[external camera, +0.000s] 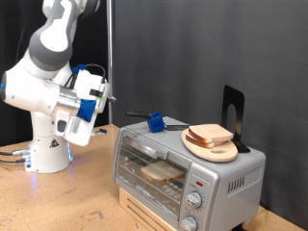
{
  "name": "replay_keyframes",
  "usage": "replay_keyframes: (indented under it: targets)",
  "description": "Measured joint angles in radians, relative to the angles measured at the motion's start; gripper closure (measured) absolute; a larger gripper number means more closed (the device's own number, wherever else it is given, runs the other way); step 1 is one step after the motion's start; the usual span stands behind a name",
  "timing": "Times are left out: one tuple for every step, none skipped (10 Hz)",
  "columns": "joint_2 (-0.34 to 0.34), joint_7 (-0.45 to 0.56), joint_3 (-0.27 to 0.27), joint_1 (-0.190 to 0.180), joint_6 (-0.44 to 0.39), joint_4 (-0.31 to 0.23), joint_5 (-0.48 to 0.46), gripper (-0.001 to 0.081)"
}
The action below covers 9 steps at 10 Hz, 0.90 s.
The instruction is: Make a piece of toast with the oven
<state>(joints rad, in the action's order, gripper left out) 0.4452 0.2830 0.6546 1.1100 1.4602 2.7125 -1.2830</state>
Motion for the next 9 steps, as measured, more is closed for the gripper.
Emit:
replay_keyframes:
  targets:
    - [-0.057,-0.012,0.000,0.026,-0.006,-0.045,0.026,-0.0002]
    - [-0.114,-0.030,0.001,0.043,-0.001,-0.086,0.031,-0.0002]
    - [-0.167,-0.045,0.003,0.052,0.024,-0.120,0.030,-0.0002]
    - [-0.216,-0.057,0.011,0.056,0.073,-0.151,0.030,-0.0002]
    - [-0.258,-0.059,0.022,0.056,0.136,-0.177,0.015,-0.0002]
    - [-0.295,-0.060,0.033,0.056,0.210,-0.198,-0.007,-0.0002]
    - [-0.329,-0.055,0.045,0.055,0.290,-0.219,-0.041,-0.0002]
    - [-0.362,-0.043,0.058,0.054,0.378,-0.239,-0.080,-0.0002]
    - [-0.395,-0.024,0.069,0.051,0.453,-0.260,-0.117,-0.0002]
